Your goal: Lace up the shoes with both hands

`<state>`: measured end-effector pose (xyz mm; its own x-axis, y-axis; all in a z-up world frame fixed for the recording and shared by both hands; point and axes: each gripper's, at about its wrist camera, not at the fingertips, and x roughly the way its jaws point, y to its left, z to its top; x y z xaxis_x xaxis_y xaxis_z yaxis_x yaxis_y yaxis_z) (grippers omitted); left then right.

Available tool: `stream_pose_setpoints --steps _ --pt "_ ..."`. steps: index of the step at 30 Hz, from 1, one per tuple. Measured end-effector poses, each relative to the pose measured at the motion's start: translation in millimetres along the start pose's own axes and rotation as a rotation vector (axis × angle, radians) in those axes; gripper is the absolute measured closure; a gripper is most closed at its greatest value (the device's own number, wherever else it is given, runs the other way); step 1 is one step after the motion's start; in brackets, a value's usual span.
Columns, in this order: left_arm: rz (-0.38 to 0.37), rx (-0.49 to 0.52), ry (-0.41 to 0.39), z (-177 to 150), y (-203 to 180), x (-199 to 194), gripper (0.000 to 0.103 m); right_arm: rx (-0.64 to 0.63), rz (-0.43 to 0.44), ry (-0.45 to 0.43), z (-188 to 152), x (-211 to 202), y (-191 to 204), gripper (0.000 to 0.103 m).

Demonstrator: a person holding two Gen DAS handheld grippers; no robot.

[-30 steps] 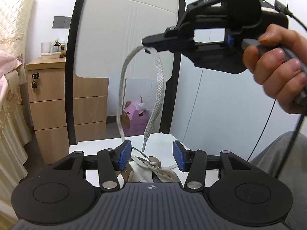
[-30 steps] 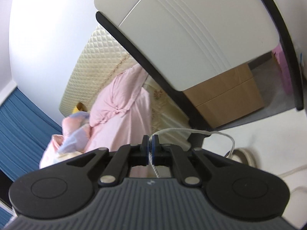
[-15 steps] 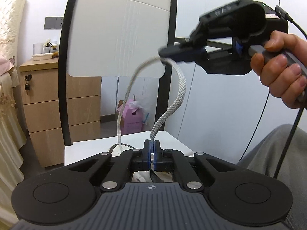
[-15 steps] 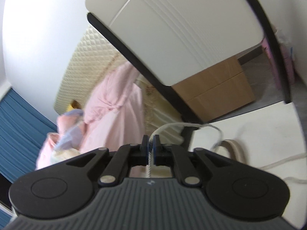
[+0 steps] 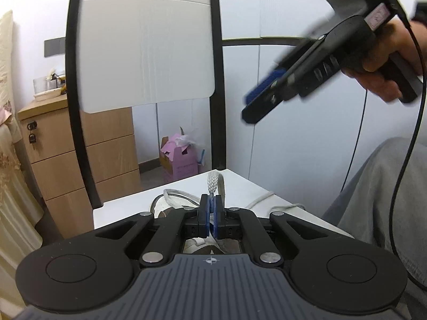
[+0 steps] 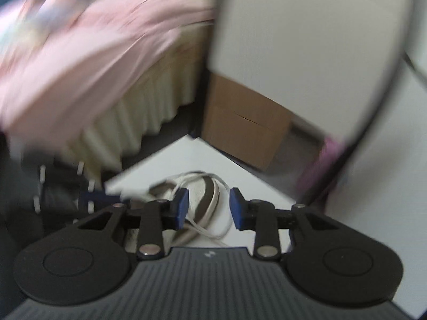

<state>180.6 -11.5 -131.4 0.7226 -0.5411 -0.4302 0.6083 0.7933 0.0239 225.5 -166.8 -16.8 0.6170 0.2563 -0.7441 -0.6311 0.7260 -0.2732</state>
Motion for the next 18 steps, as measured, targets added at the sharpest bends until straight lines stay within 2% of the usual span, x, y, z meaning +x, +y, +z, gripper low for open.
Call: stream_pose_setpoints --steps 3,5,8,12,13,14,18 --pt "-0.005 0.023 0.008 -1.5 -3.4 0.7 0.100 -0.486 -0.026 0.043 3.5 10.8 56.8 0.069" --pt "-0.013 0.025 0.010 -2.4 -3.3 -0.2 0.100 -0.794 -0.049 0.066 -6.4 20.2 89.5 0.071" --pt "-0.012 0.028 0.014 -3.8 -2.6 -1.2 0.100 -1.137 -0.067 0.103 -24.9 36.1 118.7 0.072" --pt "-0.016 0.028 0.024 -5.1 -0.5 0.0 0.100 -1.389 -0.058 0.120 -41.1 43.2 134.0 0.072" --pt "-0.020 0.029 0.025 -5.2 -0.2 0.2 0.100 -1.428 -0.061 0.119 -42.5 43.9 135.8 0.075" --pt "-0.020 0.026 0.028 -5.2 0.6 0.3 0.100 -1.460 -0.063 0.118 -43.0 44.9 138.0 0.082" --pt "-0.025 0.018 0.038 -5.4 4.3 3.8 0.100 -1.554 -0.061 0.130 -42.5 47.5 144.7 0.088"
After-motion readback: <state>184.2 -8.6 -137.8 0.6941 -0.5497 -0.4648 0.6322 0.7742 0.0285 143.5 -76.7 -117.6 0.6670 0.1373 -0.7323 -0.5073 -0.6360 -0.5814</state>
